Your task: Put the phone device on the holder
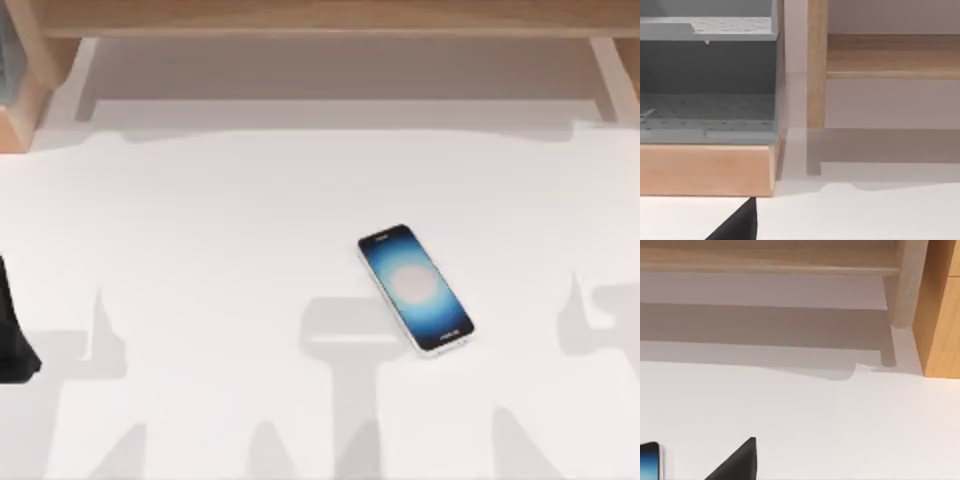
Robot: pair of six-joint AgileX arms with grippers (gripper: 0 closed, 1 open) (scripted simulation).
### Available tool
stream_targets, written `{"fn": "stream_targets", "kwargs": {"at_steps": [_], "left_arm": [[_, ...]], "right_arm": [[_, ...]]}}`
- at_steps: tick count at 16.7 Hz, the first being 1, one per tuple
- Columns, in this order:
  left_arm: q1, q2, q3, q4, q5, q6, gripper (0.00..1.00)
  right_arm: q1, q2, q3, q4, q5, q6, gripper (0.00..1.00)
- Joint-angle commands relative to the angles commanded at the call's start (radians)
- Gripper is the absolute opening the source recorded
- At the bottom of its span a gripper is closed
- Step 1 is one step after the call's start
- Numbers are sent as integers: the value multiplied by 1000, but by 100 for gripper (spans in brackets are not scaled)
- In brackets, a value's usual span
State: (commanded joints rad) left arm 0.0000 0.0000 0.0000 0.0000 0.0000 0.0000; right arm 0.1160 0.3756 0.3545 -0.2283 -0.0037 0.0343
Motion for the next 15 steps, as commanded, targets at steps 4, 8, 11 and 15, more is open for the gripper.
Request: {"fn": "stream_targets", "kwargs": {"at_steps": [4,8,11,15], "left_arm": [[0,0,0,0,0,0,100],[0,0,0,0,0,0,100],[0,0,0,0,0,0,100],[0,0,0,0,0,0,100]], "right_arm": [[102,429,340,-216,2,28,100],[212,910,691,-456,6,57,100],[289,1221,931,-624,8,79,100],[376,1555,1214,-805,8,106,100]]}}
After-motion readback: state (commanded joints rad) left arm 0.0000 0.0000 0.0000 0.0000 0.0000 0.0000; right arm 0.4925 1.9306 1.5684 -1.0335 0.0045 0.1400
